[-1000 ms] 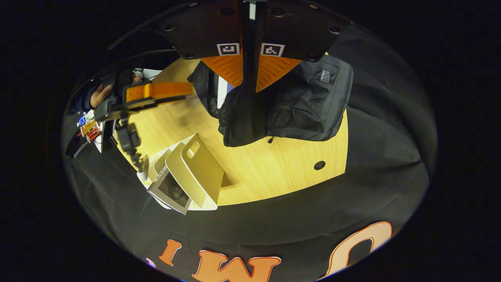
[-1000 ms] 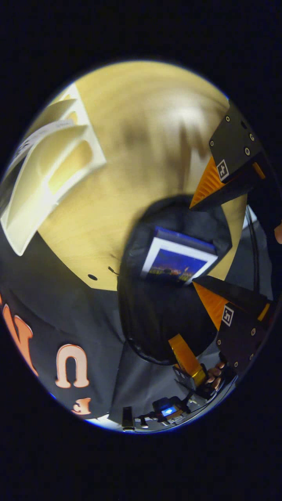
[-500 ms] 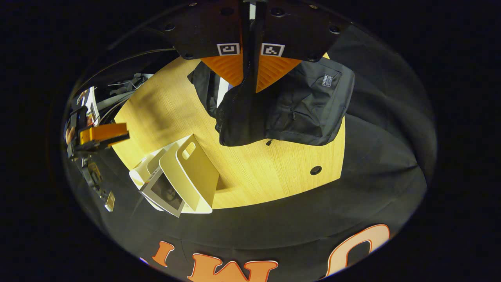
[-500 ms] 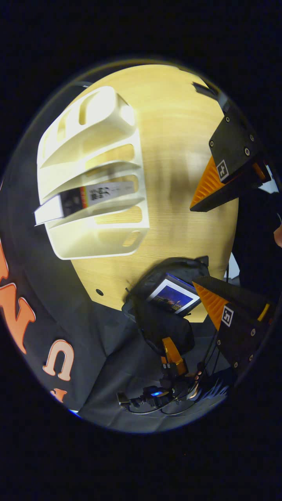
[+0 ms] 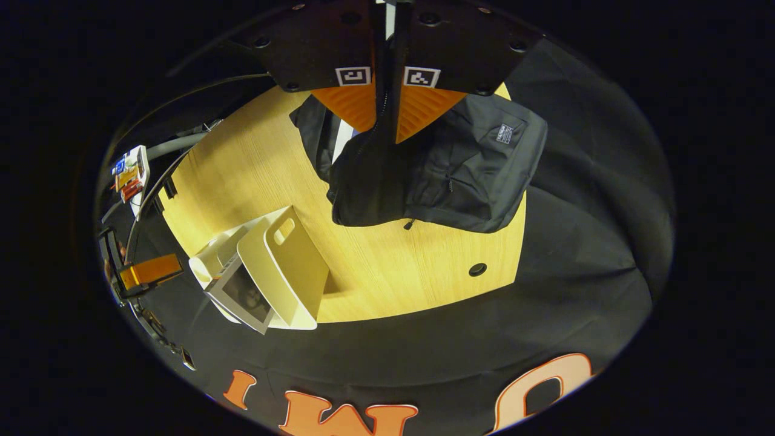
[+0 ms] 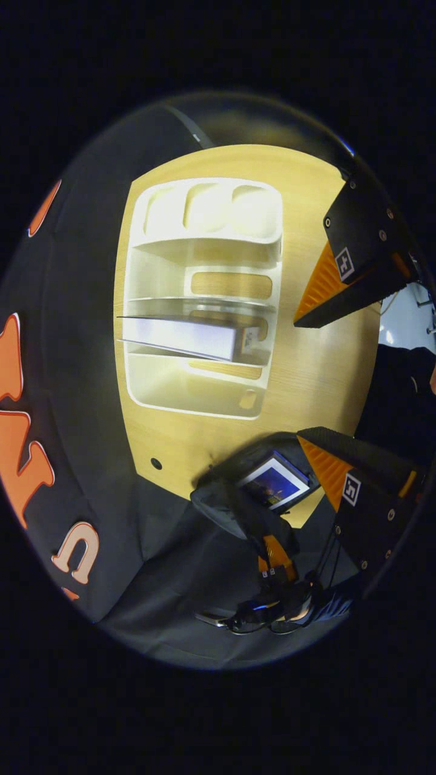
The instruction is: Open the schoolbag, grab two books from the bookshelf and put them into the schoolbag.
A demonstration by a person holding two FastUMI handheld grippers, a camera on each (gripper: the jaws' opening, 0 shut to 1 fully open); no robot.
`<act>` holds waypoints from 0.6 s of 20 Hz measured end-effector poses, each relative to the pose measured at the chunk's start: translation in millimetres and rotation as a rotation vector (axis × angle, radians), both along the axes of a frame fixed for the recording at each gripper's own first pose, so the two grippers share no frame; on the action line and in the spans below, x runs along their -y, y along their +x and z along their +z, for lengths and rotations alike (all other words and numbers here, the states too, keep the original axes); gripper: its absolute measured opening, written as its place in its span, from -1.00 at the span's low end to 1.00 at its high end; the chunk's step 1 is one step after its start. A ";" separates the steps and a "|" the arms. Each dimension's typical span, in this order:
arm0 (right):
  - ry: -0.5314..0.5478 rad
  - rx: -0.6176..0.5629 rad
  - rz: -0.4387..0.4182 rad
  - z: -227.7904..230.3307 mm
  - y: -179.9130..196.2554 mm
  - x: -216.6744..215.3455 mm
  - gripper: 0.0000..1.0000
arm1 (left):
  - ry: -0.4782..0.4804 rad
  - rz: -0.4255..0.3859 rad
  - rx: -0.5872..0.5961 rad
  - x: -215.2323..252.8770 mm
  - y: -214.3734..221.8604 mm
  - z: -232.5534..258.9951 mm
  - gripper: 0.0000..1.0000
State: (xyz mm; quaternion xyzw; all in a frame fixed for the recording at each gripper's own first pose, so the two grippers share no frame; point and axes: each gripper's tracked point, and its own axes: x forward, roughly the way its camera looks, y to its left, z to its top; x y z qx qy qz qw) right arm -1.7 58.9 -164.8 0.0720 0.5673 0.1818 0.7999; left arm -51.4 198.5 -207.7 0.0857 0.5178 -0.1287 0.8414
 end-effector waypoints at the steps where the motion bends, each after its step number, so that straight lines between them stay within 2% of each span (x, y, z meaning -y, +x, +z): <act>1: -0.004 -0.008 0.001 1.3 11.1 1.1 0.97 | 0.000 0.011 -0.001 -1.2 -1.6 0.3 -0.88; 8: -0.085 0.005 0.005 0.5 104.2 8.5 0.93 | -0.004 0.090 -0.011 -1.8 -7.5 -1.0 -0.88; 12: -0.125 -0.043 -0.009 -24.6 131.8 0.4 0.82 | 0.006 0.121 -0.024 -4.3 -9.2 -0.8 -0.88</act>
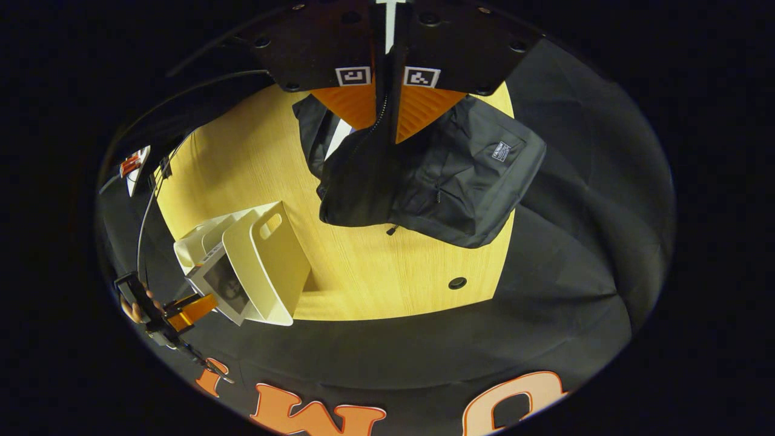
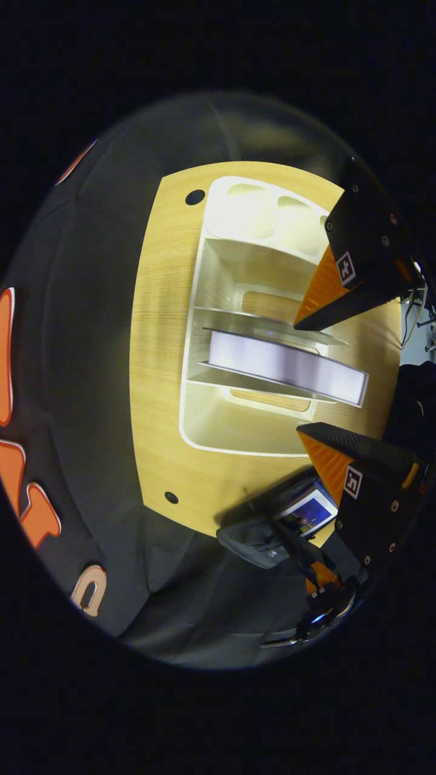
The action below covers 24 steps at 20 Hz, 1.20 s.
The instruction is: Open the schoolbag, grab two books from the bookshelf and put them into the schoolbag.
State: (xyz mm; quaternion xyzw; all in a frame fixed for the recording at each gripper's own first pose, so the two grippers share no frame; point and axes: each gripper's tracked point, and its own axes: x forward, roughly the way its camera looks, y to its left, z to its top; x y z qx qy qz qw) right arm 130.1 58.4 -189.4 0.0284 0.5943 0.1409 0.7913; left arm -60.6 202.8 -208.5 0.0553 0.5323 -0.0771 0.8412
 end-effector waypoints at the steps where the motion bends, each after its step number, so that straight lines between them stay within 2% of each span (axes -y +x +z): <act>1: -0.016 -0.019 -0.010 -8.5 2.5 -1.6 0.81 | 0.004 0.002 -0.002 -0.5 -0.8 0.4 -0.88; 3: -0.051 -0.036 -0.029 -24.5 9.4 -2.4 0.73 | 0.010 0.008 -0.009 -1.7 -0.8 0.2 -0.88; 4: -0.060 -0.042 -0.037 -31.7 11.6 -3.9 0.45 | 0.013 0.010 -0.010 -2.0 -0.9 0.3 -0.88; 6: -0.058 -0.071 -0.093 -38.8 12.0 -6.7 0.43 | 0.017 0.014 -0.017 -1.8 -0.3 -0.8 -0.88; 7: -0.048 -0.090 -0.115 -41.0 10.4 -10.8 0.31 | 0.017 0.017 -0.017 -1.0 -0.5 0.2 -0.88; 8: -0.068 -0.090 -0.129 -46.1 10.8 -7.9 0.08 | 0.018 0.018 -0.015 -1.1 -0.9 -0.9 -0.88; 11: -0.107 -0.087 -0.172 -44.2 10.7 5.8 -0.19 | 0.013 0.019 -0.015 -0.3 0.5 -1.5 -0.88; 14: -0.118 -0.084 -0.187 -41.4 0.0 13.6 -0.22 | -0.003 0.012 -0.013 -0.7 0.4 -3.3 -0.88; 17: -0.099 -0.084 -0.238 -29.3 -18.1 15.9 -0.22 | -0.020 -0.003 -0.012 -1.9 0.3 -5.0 -0.88; 24: -0.064 -0.049 -0.321 4.9 -84.3 14.4 -0.23 | -0.053 -0.097 -0.003 -6.0 -2.9 -6.1 -0.88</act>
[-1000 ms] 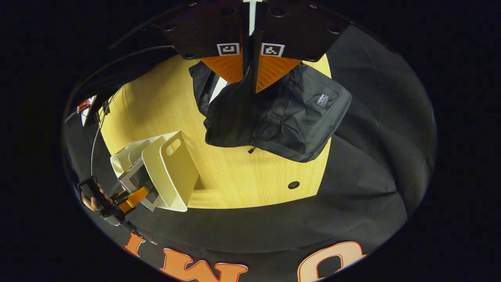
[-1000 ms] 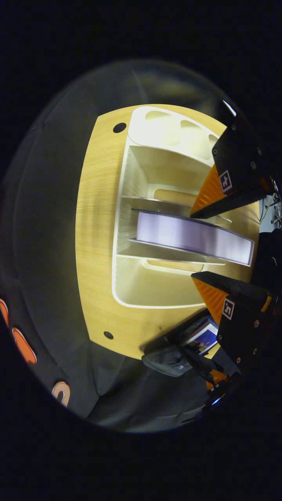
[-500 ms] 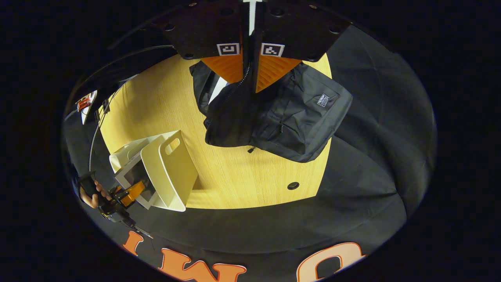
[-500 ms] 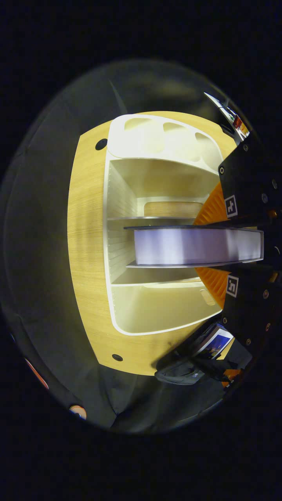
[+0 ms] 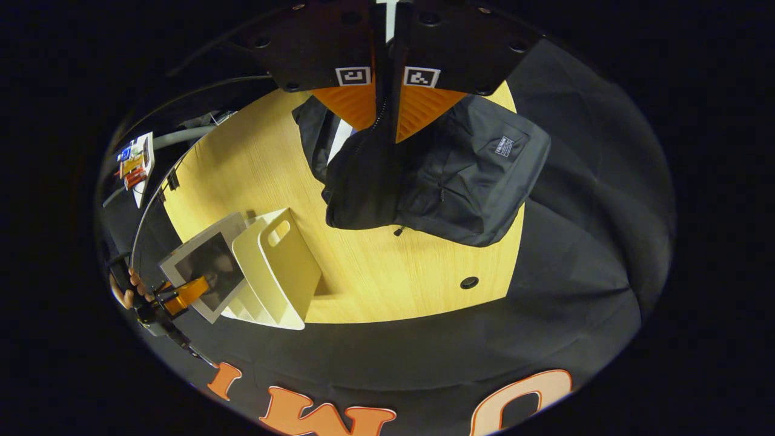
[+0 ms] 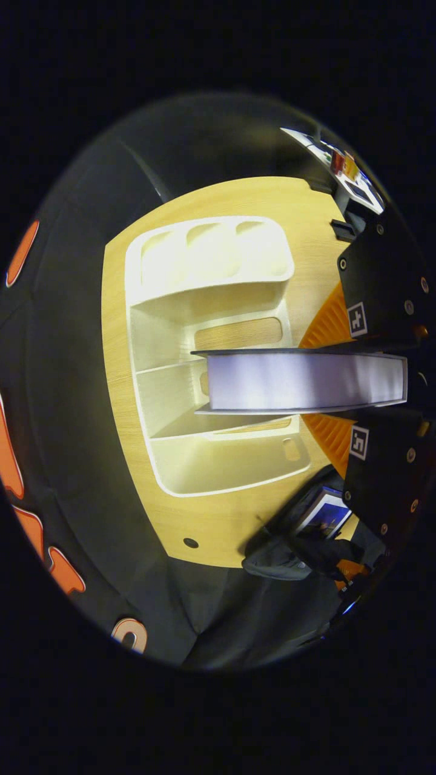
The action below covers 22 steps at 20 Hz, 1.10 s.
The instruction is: Open the schoolbag, grab two books from the bookshelf and put them into the schoolbag.
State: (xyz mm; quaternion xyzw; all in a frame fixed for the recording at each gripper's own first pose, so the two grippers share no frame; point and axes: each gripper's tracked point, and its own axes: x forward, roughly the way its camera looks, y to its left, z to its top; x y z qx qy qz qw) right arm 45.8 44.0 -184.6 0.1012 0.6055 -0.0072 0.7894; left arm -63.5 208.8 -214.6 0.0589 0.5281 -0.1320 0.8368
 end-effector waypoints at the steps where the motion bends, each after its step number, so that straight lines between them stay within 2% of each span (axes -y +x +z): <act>1: 0.004 0.004 -0.017 3.5 -13.1 0.0 -0.23 | -0.010 -0.013 0.000 -0.1 -1.9 0.2 -0.88; 9: 0.175 0.006 -0.190 13.9 -111.4 -23.8 -0.24 | -0.045 -0.124 0.015 -5.6 -6.2 0.0 -0.88; 14: 0.331 0.014 -0.269 14.1 -145.9 -52.8 -0.24 | -0.056 -0.172 0.022 -8.2 -3.9 4.3 -0.88; 22: 0.525 0.112 -0.234 19.1 -168.7 -116.2 -0.26 | -0.049 -0.244 0.048 -21.6 2.0 18.1 -0.88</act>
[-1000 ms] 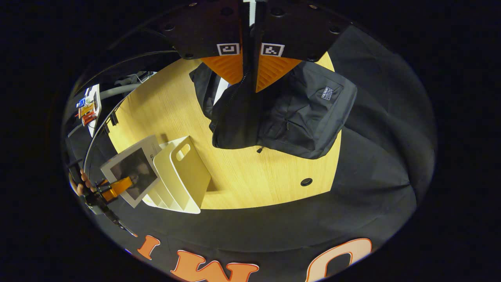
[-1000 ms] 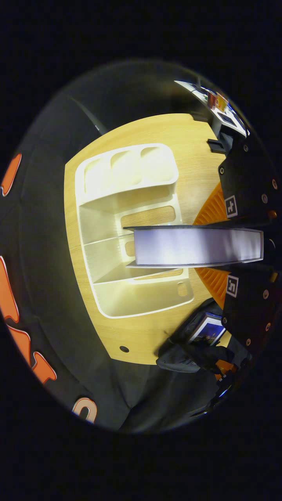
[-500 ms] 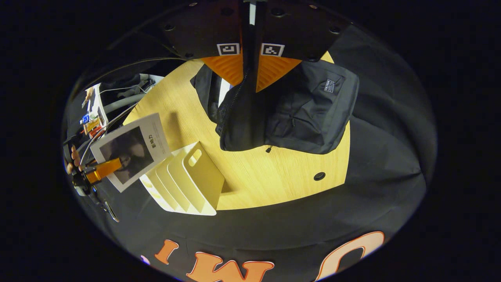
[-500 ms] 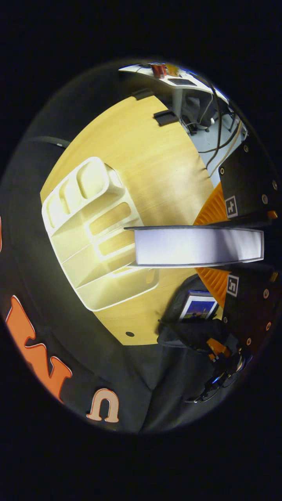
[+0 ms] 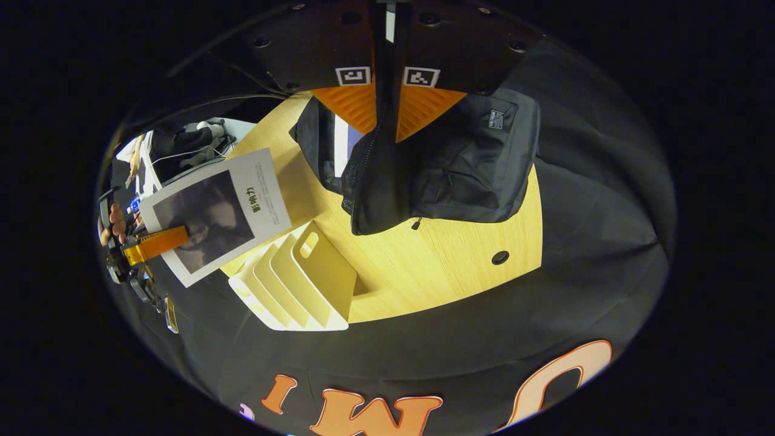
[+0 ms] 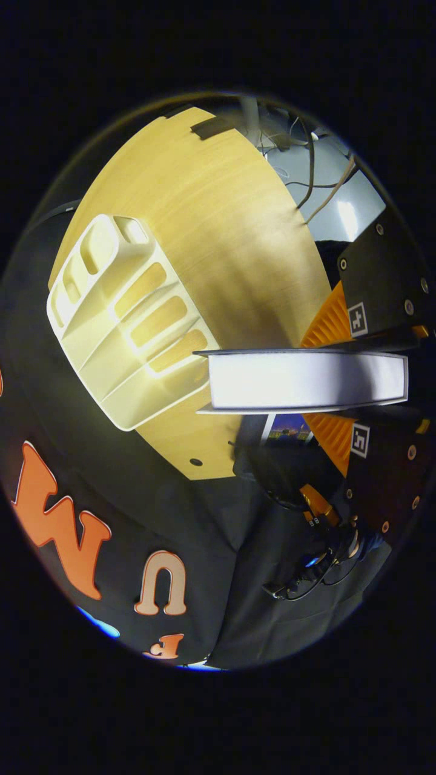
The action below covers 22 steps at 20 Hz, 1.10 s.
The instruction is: Open the schoolbag, grab two books from the bookshelf and put them into the schoolbag.
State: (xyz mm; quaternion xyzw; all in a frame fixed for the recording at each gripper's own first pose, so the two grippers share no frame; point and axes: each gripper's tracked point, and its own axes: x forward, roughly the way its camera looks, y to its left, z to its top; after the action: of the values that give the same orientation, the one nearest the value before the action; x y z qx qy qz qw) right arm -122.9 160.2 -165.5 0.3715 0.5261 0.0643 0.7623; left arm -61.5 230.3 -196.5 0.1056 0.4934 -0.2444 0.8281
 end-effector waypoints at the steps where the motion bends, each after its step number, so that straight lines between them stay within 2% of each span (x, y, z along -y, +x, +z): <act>1: 0.032 0.009 -0.013 0.2 0.4 -8.6 -0.26 | 0.001 -0.008 0.002 -1.2 1.3 1.8 -0.88; 5: 0.136 0.043 -0.010 -5.3 -0.6 -53.1 -0.26 | 0.010 -0.034 0.018 -5.4 6.2 7.0 -0.88; 8: 0.190 0.070 -0.045 -15.1 7.6 -81.5 -0.26 | 0.002 -0.052 0.042 -1.8 11.8 13.6 -0.88; 18: 0.284 0.114 0.039 -56.1 31.5 -177.8 -0.26 | -0.010 -0.067 0.095 -1.5 19.5 36.3 -0.90; 22: 0.313 0.094 0.056 -71.4 34.2 -205.9 -0.26 | -0.004 -0.081 0.102 2.7 16.8 41.5 -0.90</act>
State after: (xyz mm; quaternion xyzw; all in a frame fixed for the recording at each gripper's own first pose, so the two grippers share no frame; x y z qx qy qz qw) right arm -88.8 366.1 -236.9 0.4674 0.4836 0.1840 0.7168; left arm -44.6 227.6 -155.0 0.1361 0.4456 -0.2730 0.8417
